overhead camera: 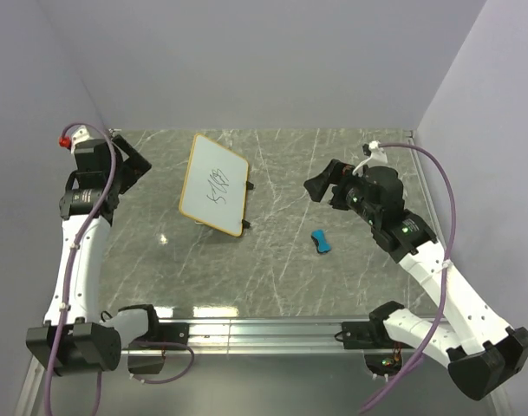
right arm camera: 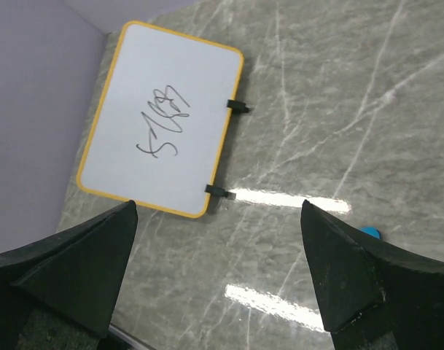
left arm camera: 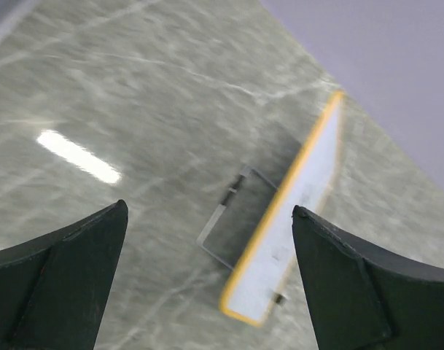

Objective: Erase the whiteboard

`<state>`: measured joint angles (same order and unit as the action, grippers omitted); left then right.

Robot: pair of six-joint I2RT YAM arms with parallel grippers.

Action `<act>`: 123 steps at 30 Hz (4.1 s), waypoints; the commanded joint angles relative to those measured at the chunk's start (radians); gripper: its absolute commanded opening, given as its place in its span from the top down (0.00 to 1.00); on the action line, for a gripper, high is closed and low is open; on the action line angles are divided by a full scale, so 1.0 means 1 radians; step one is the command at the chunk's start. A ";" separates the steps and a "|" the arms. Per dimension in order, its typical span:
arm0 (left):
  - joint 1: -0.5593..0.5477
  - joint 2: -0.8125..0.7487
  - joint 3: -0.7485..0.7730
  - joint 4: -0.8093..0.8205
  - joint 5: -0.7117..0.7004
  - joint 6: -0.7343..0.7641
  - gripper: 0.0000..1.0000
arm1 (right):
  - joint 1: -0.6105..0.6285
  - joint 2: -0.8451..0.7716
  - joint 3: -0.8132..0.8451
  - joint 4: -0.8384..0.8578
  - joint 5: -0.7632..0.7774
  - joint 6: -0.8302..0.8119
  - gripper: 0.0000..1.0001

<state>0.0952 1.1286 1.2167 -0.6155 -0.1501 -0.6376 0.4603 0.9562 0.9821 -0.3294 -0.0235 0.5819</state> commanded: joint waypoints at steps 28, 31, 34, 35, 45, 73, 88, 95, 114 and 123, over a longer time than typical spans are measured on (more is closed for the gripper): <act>-0.259 -0.382 -0.031 -0.320 0.113 -0.088 0.05 | -0.035 0.783 0.356 -0.521 0.108 -0.188 0.11; -0.264 -0.375 -0.011 -0.322 0.093 -0.086 0.05 | -0.031 0.774 0.294 -0.505 0.063 -0.180 0.13; -0.264 -0.351 0.029 -0.337 0.093 -0.093 0.07 | -0.029 0.763 0.254 -0.496 0.063 -0.191 0.15; -0.264 -0.349 0.033 -0.345 0.092 -0.105 0.07 | -0.029 0.760 0.241 -0.491 0.057 -0.198 0.15; -0.262 -0.406 -0.057 -0.319 0.119 -0.180 0.09 | -0.031 0.793 0.162 -0.425 0.043 -0.246 0.24; -0.172 -0.017 0.176 -0.101 0.006 0.144 0.15 | -0.005 0.745 0.398 -0.471 -0.278 -0.180 1.00; -0.020 0.560 0.343 0.095 0.583 0.182 0.15 | 0.003 0.817 0.779 -0.531 -0.426 -0.057 1.00; -0.032 0.643 0.299 0.161 0.658 0.226 0.30 | 0.008 0.995 1.090 -0.655 -0.394 -0.061 1.00; -0.155 0.761 0.271 0.108 0.716 0.340 1.00 | 0.098 1.316 1.325 -0.370 -0.556 0.121 1.00; -0.236 0.774 0.187 0.140 0.770 0.303 0.99 | 0.107 1.340 1.320 -0.300 -0.587 0.154 1.00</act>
<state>-0.0528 1.8542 1.4940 -0.4236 0.6178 -0.4046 0.5652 2.2894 2.2593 -0.6960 -0.5751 0.7158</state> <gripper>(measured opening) 0.061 0.242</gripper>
